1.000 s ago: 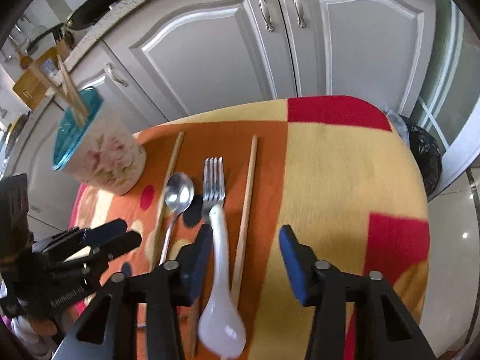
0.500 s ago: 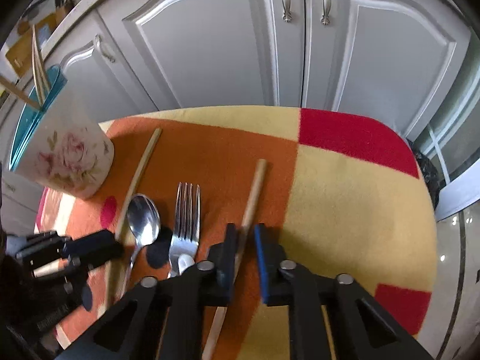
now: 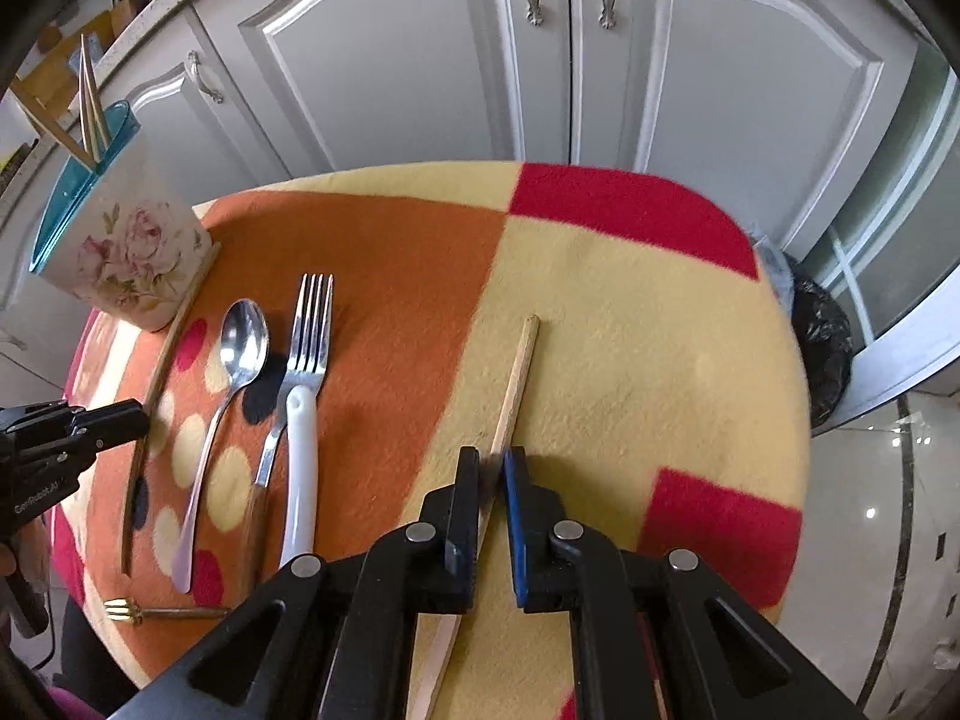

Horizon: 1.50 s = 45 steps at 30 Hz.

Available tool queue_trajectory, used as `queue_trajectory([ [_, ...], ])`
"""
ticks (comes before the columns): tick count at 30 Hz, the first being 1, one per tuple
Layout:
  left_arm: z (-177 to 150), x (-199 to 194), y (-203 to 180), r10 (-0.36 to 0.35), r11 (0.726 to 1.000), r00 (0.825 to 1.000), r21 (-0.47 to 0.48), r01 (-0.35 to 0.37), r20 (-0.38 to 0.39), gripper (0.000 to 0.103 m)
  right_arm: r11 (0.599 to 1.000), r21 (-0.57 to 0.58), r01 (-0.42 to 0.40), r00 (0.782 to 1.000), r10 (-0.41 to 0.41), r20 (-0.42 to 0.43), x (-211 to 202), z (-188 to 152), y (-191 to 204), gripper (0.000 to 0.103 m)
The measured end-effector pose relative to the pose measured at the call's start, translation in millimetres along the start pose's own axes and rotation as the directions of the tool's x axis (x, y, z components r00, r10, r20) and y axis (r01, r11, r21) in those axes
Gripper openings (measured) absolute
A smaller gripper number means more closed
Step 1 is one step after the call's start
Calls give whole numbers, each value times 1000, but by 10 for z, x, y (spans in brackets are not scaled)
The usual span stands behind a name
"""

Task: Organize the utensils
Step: 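Grasp a wooden chopstick with the right gripper while the left gripper grasps another, then lift both held chopsticks upright and carry them above the cup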

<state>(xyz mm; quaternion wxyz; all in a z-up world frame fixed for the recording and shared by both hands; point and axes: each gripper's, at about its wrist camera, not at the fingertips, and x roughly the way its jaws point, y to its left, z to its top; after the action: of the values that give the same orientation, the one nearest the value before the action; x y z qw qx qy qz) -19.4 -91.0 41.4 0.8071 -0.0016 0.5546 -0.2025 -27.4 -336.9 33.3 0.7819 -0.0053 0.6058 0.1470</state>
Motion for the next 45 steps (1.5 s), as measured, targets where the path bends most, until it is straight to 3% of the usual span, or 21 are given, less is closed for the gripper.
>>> queue_trajectory([
  [4, 72, -25, -80, 22, 999, 999, 28, -23, 25, 10, 998, 52, -30, 1000, 30, -3, 22, 53, -19, 10],
  [7, 171, 48, -30, 35, 999, 999, -19, -35, 15, 12, 998, 55, -23, 1000, 23, -1, 35, 110, 2, 11],
  [13, 230, 199, -44, 119, 993, 993, -10, -119, -5, 12, 999, 47, -10, 1000, 10, -4, 96, 174, 37, 11],
  [18, 33, 134, 18, 70, 996, 997, 56, -70, -13, 4, 998, 52, -44, 999, 43, 13, 64, 63, 15, 6],
  [26, -354, -89, 201, -20, 996, 992, 83, 30, -123, 4, 992, 32, -120, 991, 122, -49, -40, -234, 105, 6],
  [28, -350, -65, 128, -27, 996, 992, 76, 36, -124, 7, 996, 7, -90, 995, 91, -47, -57, -241, 160, 6],
  [33, -159, -13, 8, 22, 994, 998, 106, -15, -60, 32, 998, 0, -68, 996, 68, -58, -2, -141, 179, 11],
  [35, -57, 63, -51, 45, 991, 997, 128, -37, -57, 36, 998, -3, -62, 996, 61, -62, 13, -101, 185, 15],
  [40, 59, 212, -226, 134, 963, 990, 243, -119, -44, 37, 998, -53, -44, 998, 41, -54, 36, -49, 224, 13],
  [41, 78, 222, -248, 138, 960, 989, 253, -122, -49, 35, 997, -58, -43, 998, 40, -48, 37, -44, 221, 11],
  [43, 97, 201, -218, 116, 965, 992, 243, -99, -55, 11, 998, -48, -44, 998, 42, -44, 35, -36, 191, 5],
  [45, 135, 184, -175, 78, 976, 994, 211, -61, -72, 4, 997, -21, -77, 997, 76, -30, -22, -36, 144, 5],
])
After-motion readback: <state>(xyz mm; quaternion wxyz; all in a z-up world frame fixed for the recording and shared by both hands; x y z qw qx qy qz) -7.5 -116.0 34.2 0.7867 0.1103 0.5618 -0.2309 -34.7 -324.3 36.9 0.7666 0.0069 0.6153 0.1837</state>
